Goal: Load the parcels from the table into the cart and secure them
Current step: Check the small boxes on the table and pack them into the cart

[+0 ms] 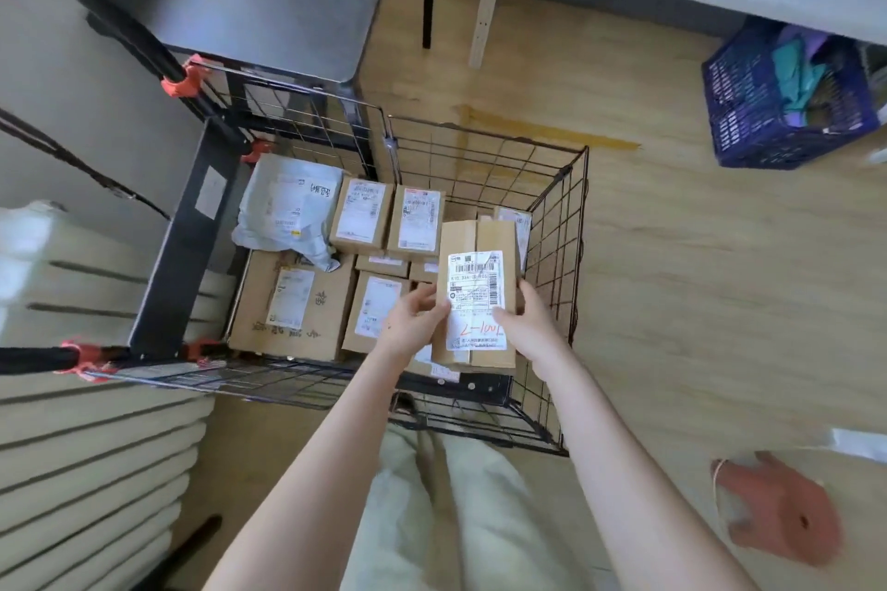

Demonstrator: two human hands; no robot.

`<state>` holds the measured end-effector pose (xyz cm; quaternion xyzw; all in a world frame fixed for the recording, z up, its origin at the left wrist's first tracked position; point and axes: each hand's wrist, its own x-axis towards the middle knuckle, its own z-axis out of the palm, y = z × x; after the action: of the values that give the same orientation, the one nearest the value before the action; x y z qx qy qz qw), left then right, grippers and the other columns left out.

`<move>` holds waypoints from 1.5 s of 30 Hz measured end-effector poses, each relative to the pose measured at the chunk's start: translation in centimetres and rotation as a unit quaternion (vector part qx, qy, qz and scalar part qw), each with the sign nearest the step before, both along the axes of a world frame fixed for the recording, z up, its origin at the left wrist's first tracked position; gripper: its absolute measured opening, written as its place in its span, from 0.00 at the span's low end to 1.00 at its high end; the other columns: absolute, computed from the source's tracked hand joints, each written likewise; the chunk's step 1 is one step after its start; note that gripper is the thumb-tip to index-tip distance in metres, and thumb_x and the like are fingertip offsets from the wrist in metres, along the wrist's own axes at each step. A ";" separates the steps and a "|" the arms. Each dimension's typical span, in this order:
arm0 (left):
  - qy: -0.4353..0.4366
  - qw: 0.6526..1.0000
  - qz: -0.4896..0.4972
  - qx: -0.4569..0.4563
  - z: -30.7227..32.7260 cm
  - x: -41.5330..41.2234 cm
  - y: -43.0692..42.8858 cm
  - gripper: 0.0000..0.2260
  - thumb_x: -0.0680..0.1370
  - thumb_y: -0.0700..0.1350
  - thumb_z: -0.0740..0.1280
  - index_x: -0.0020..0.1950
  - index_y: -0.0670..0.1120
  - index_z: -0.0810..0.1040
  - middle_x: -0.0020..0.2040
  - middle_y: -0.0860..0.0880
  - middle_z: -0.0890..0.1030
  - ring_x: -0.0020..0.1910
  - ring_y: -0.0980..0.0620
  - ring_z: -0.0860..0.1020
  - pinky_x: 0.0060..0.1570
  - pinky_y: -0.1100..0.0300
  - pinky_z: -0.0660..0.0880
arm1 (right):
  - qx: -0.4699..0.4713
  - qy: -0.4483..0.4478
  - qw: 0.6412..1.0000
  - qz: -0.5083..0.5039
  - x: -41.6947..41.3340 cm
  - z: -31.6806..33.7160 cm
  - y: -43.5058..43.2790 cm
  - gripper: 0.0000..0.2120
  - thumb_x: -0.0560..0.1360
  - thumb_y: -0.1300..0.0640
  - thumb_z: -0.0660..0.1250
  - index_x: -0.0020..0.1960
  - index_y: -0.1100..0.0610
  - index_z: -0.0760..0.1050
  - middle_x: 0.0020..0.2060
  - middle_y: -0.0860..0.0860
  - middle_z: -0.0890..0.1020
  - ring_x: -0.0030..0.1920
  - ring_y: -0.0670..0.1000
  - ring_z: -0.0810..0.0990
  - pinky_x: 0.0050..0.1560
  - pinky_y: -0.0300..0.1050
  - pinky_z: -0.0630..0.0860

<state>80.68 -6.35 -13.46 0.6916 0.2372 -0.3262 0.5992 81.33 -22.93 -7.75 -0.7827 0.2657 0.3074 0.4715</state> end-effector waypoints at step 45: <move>-0.017 0.786 -0.579 0.217 -24.4 1.2 -2.1 0.33 0.80 0.36 0.57 0.79 0.54 0.45 0.79 0.46 0.40 0.78 0.42 0.41 0.75 0.49 0.50 | -0.352 0.126 0.928 0.009 -3.2 -22.3 4.2 0.69 0.62 0.45 0.80 0.69 0.40 0.19 0.68 0.63 0.55 0.63 0.62 0.63 0.65 0.59 0.64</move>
<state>81.91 -8.43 -37.83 0.8165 -0.1534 -0.5396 0.1364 78.15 -18.68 -30.01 -0.8555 0.4070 0.2942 0.1259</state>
